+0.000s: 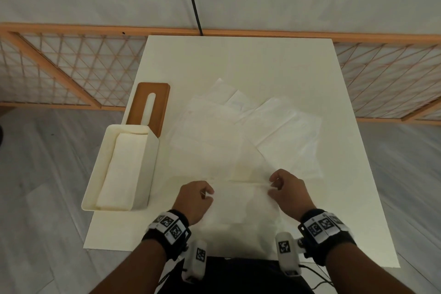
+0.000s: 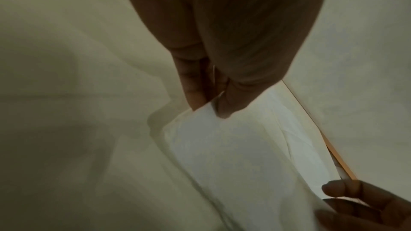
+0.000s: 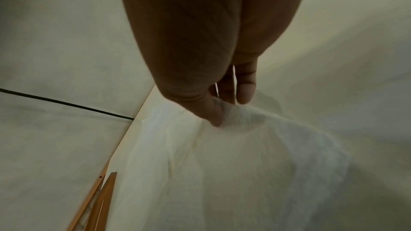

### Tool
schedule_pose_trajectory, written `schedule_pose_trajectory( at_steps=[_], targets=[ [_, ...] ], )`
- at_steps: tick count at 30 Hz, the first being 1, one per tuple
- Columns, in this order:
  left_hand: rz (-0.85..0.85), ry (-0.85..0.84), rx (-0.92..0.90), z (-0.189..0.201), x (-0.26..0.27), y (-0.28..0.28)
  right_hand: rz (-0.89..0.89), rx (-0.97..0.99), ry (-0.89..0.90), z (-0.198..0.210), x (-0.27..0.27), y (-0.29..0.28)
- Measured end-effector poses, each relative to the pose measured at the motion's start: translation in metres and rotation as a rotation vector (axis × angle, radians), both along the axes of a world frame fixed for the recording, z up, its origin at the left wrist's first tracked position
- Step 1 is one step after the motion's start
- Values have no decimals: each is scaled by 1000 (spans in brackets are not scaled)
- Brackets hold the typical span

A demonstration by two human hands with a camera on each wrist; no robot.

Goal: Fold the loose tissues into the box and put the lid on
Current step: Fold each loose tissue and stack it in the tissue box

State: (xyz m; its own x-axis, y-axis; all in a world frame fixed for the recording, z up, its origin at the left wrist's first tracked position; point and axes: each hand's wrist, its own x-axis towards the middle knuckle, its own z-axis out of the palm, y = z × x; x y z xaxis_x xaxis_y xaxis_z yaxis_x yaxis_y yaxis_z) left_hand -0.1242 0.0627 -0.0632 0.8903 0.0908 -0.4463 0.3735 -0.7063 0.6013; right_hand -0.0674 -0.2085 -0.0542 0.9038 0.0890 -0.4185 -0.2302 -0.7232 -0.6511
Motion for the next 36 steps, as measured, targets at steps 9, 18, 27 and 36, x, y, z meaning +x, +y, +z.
schedule_pose_trajectory(
  at_steps=[9,18,27,36],
  targets=[
    [15,-45,21,-12,5,8,68,-82,-51,-11,2,-4],
    [-61,-175,318,-33,67,44,68,-107,-150,0,11,-10],
    [125,-369,196,8,84,42,73,7,-222,26,20,4],
    [-116,-154,-97,138,109,34,449,38,-422,62,49,71]
  ],
)
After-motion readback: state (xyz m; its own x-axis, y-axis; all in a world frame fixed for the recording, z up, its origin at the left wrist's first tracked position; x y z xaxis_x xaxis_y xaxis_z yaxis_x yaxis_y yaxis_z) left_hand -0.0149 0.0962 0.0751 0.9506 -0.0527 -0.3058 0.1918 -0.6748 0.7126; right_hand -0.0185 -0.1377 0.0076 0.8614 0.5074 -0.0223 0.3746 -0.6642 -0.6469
